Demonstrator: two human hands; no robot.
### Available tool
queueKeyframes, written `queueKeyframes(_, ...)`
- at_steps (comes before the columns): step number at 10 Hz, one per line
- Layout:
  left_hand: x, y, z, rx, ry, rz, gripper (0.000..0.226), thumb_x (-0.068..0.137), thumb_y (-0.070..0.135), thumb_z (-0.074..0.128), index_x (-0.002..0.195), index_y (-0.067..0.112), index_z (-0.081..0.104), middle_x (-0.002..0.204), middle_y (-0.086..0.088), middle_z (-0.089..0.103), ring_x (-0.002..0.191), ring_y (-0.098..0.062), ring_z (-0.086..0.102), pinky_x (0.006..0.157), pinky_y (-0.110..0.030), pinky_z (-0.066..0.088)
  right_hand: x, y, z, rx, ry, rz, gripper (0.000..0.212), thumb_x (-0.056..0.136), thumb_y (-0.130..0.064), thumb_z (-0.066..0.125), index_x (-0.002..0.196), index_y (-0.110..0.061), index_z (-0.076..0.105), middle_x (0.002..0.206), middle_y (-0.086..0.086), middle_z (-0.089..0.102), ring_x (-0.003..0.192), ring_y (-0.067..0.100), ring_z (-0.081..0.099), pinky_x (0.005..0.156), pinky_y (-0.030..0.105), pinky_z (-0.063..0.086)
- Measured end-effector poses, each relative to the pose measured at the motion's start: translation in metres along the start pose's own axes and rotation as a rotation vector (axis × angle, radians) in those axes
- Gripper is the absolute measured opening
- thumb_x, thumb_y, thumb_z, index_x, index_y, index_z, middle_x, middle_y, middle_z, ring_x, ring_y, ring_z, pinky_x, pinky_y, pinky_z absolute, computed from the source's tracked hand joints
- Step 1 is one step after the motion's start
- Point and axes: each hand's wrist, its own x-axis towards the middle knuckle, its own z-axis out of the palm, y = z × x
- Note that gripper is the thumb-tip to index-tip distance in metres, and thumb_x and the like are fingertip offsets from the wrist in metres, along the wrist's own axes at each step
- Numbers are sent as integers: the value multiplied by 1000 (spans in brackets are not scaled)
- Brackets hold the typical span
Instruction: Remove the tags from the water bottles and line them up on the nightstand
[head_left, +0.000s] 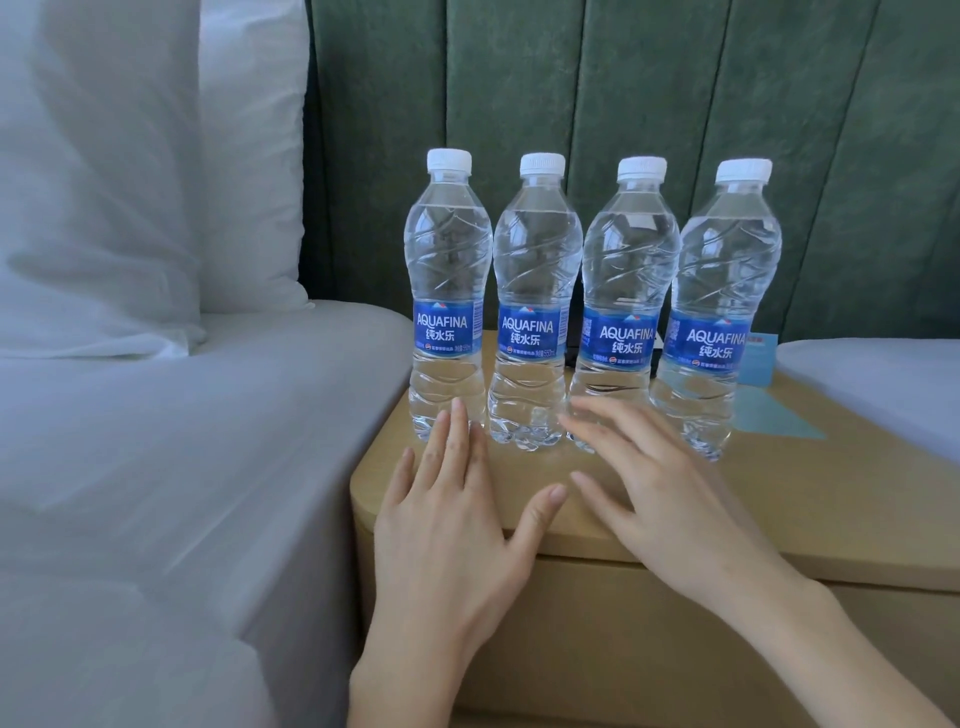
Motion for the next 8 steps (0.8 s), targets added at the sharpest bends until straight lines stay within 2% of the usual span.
queueKeyframes(1,1,2,0,24,0,2,88,91,69,10,127,4,57,142,-11,44,131,-21,43,101,-43,39,0,-1,-1,0,-3,-5,45,88,-38,41,128,-21,55,133,-11,48,122,3,39,92,19,34)
queueKeyframes(2,1,1,1,19,-2,1,88,91,70,10,127,5,57,143,-11,43,132,-21,42,101,-44,39,-1,-1,-1,-4,3,-1,43,87,-35,47,127,-20,56,132,-10,49,121,4,40,90,19,36)
queueKeyframes(4,1,1,2,21,21,8,86,91,69,12,127,5,58,142,-10,44,132,-20,42,102,-44,40,0,-2,-2,-4,6,-1,44,88,-38,42,127,-21,55,132,-10,49,121,3,40,87,18,38)
queueKeyframes(5,-1,-1,1,15,15,44,83,92,69,12,130,9,55,144,-7,42,134,-19,38,108,-39,30,-6,1,-7,-32,45,7,43,89,-38,43,126,-20,56,131,-8,50,122,7,43,86,21,42)
queueKeyframes(6,-6,-2,-1,12,6,108,78,91,69,14,132,17,55,145,-2,41,136,-19,36,103,-40,23,-25,10,-15,-137,108,11,43,91,-38,41,122,-15,60,128,-1,55,125,16,44,95,28,37)
queueKeyframes(8,-24,19,1,-91,12,221,73,86,72,25,128,23,58,133,4,57,130,-18,46,102,-44,32,-71,24,-26,-267,38,123,52,95,-47,30,126,-16,58,128,3,57,128,23,44,93,34,33)
